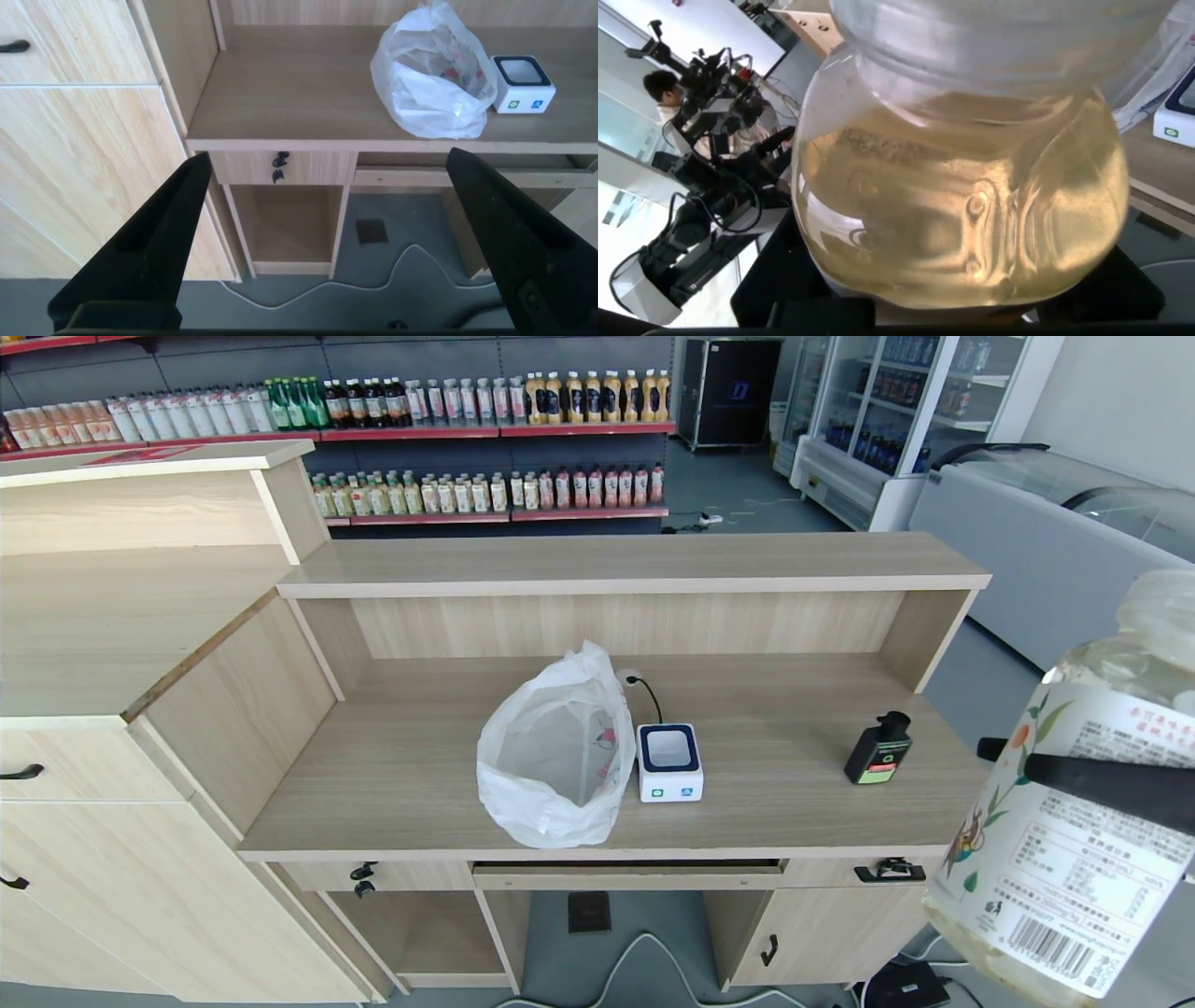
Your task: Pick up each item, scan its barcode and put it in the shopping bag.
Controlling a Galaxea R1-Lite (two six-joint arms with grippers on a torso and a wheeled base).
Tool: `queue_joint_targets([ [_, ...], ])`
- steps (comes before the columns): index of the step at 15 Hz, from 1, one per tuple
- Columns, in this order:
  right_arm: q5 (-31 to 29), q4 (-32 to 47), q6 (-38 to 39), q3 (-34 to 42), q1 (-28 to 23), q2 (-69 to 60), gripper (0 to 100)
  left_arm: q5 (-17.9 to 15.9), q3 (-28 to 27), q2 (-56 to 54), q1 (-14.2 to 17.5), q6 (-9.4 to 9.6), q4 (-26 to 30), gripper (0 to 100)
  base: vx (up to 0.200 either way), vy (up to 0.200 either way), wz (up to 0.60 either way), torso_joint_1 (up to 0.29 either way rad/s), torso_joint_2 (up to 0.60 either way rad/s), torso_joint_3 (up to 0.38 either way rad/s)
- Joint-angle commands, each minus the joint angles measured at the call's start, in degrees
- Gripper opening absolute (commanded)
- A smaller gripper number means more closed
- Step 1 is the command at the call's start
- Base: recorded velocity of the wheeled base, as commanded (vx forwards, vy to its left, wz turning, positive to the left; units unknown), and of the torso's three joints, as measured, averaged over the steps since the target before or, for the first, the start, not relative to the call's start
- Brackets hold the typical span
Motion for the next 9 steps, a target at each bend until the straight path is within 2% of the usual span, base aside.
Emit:
queue_joint_targets([
  [1,0.05,-0.12,-0.08,-0.40,-0.09,0.73,0,0.02,0.00,-0.02,0.04,0.02,0.00,100,0.000,0.000,0.00,0.000,0.00,0.000],
  [3,-0.04,-0.30,-0.52,-0.40,-1.06,0.82,0,0.02,0.00,-0.02,0.04,0.02,0.00,100,0.000,0.000,0.00,0.000,0.00,0.000],
  [5,-1.62,-0.30,-8.61,-0.66,-4.04,2.66,0,0.02,0.00,-0.02,0.04,0.02,0.00,100,0.000,0.000,0.00,0.000,0.00,0.000],
  [7,-10.68,-0.21,-21.18,-0.75,-8.44,5.65,0,0.02,0.00,-0.02,0.04,0.02,0.00,100,0.000,0.000,0.00,0.000,0.00,0.000],
  [9,-19.03,-0.30,-30.14,-0.22,-12.92,7.23,0,-0.06,0.00,-0.02,0.04,0.02,0.00,100,0.000,0.000,0.00,0.000,0.00,0.000],
])
